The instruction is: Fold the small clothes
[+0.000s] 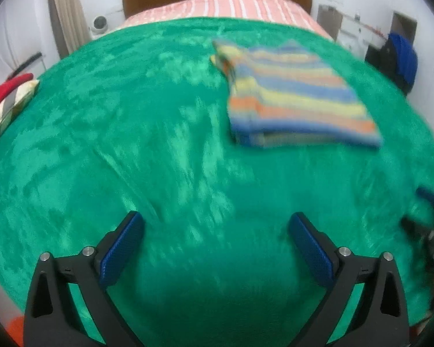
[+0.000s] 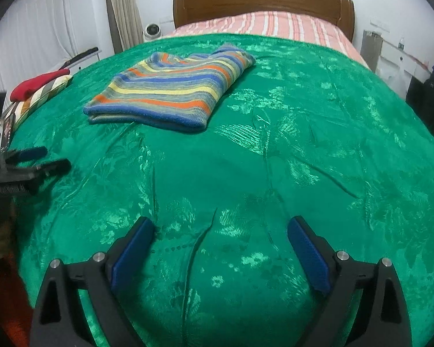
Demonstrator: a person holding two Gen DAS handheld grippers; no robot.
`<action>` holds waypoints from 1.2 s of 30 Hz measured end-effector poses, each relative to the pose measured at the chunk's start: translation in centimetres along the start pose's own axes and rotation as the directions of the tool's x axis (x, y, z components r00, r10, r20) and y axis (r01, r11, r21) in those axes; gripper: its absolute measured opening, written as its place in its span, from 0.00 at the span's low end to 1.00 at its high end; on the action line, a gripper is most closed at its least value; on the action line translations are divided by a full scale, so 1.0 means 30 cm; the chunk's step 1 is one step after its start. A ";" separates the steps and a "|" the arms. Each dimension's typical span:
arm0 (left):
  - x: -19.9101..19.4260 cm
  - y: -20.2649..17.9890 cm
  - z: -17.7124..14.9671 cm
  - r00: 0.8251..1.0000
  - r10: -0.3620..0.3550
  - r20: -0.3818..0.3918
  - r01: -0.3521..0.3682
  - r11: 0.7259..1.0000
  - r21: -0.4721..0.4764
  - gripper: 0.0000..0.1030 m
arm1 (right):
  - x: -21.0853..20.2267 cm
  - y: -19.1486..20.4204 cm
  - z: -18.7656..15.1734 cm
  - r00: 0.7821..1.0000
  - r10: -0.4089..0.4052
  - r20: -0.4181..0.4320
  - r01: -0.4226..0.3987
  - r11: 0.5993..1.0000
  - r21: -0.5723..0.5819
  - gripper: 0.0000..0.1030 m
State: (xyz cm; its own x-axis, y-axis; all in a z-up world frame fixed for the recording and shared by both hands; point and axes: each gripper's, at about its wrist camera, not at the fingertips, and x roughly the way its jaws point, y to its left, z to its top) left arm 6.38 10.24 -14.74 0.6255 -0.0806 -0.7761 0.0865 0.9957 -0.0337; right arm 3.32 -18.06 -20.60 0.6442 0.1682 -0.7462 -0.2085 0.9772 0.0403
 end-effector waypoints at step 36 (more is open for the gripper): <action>0.241 -0.063 0.645 0.989 -0.140 0.039 0.140 0.990 0.013 0.13 | 0.232 0.200 0.733 0.983 0.027 0.179 -0.014 0.997 -0.073 0.22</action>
State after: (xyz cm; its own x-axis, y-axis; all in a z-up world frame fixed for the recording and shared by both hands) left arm 25.74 6.88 -8.09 0.6368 -0.2212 -0.7386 0.1829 0.9740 -0.1340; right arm 22.72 -8.17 -10.94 0.7597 0.2153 -0.6136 -0.2708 0.9626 0.0025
